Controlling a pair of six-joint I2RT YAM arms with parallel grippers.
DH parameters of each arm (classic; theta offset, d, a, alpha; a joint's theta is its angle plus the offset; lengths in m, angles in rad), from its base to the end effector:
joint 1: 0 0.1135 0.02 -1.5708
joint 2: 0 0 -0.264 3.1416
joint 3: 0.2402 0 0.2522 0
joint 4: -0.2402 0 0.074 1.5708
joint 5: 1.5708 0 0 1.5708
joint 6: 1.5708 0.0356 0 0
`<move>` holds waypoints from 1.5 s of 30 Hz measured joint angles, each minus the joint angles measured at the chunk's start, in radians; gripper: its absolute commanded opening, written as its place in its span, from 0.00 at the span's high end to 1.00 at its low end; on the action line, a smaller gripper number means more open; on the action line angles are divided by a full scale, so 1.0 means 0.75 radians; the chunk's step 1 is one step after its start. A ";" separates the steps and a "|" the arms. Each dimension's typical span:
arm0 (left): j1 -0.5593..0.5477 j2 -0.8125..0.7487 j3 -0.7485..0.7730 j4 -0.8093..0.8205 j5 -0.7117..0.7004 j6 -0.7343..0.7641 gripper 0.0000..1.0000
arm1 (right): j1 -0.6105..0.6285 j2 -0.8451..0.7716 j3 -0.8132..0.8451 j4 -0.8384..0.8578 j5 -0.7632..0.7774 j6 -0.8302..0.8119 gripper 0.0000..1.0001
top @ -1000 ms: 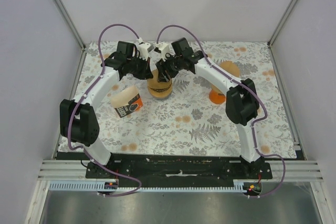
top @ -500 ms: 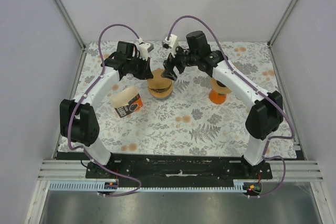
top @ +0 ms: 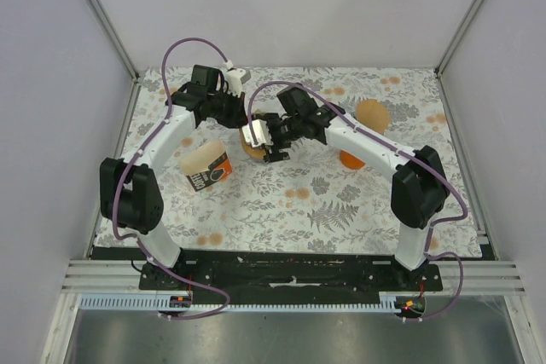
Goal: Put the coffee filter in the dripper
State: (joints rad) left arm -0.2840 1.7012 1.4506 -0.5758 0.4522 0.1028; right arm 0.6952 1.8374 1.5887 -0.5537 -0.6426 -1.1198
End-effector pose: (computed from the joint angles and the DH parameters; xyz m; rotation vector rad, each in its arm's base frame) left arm 0.3588 -0.1209 0.2947 0.6643 2.2846 -0.6266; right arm 0.3035 0.2809 0.2923 -1.9295 1.1293 0.5321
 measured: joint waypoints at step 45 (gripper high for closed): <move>-0.022 0.055 0.044 -0.173 0.026 0.001 0.78 | 0.126 0.154 0.072 -0.059 0.292 -0.202 0.65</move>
State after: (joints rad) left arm -0.3008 1.7428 1.4837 -0.7059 0.4721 0.1036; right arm 0.7898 1.9530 1.6424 -0.5980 -0.4236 -1.2713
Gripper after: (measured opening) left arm 0.232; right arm 0.448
